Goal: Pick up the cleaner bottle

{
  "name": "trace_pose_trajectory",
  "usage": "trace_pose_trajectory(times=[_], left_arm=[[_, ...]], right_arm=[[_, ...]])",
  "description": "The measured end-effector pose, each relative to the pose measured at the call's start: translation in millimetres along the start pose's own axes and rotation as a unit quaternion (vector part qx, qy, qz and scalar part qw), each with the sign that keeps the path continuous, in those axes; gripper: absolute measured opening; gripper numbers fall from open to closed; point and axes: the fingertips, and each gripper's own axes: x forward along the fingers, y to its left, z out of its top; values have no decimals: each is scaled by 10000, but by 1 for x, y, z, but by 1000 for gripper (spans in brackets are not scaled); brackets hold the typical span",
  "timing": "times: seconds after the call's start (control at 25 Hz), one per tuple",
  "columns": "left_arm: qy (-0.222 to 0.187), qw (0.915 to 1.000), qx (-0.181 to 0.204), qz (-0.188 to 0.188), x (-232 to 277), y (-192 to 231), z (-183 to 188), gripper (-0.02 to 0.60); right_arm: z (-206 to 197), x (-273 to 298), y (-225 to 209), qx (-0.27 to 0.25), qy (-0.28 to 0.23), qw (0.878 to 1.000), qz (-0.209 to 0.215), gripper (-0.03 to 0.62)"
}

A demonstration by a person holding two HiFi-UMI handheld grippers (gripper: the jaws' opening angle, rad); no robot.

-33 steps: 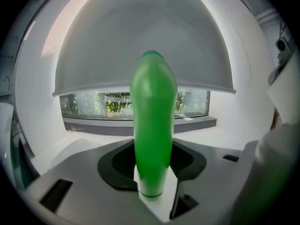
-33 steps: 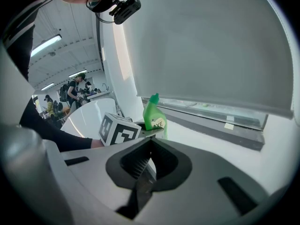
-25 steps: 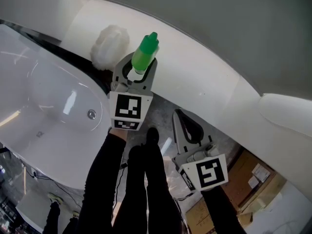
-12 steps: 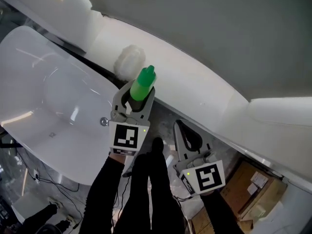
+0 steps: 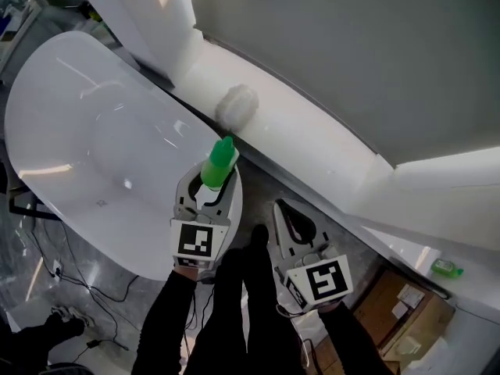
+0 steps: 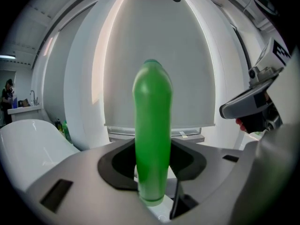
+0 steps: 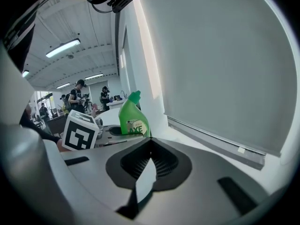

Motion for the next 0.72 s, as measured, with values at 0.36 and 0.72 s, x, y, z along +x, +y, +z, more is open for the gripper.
trace_pose_trajectory(times=[0.36,0.72], left_arm=[[107,9998,-37,164,-97,8,17,186],[229,9996,-46,188,-159,6,16,186]], right_arm=[[22,-18,64,-220,-79,9994,267,5],[34,-33,103,-419,-165,9982,399,5]])
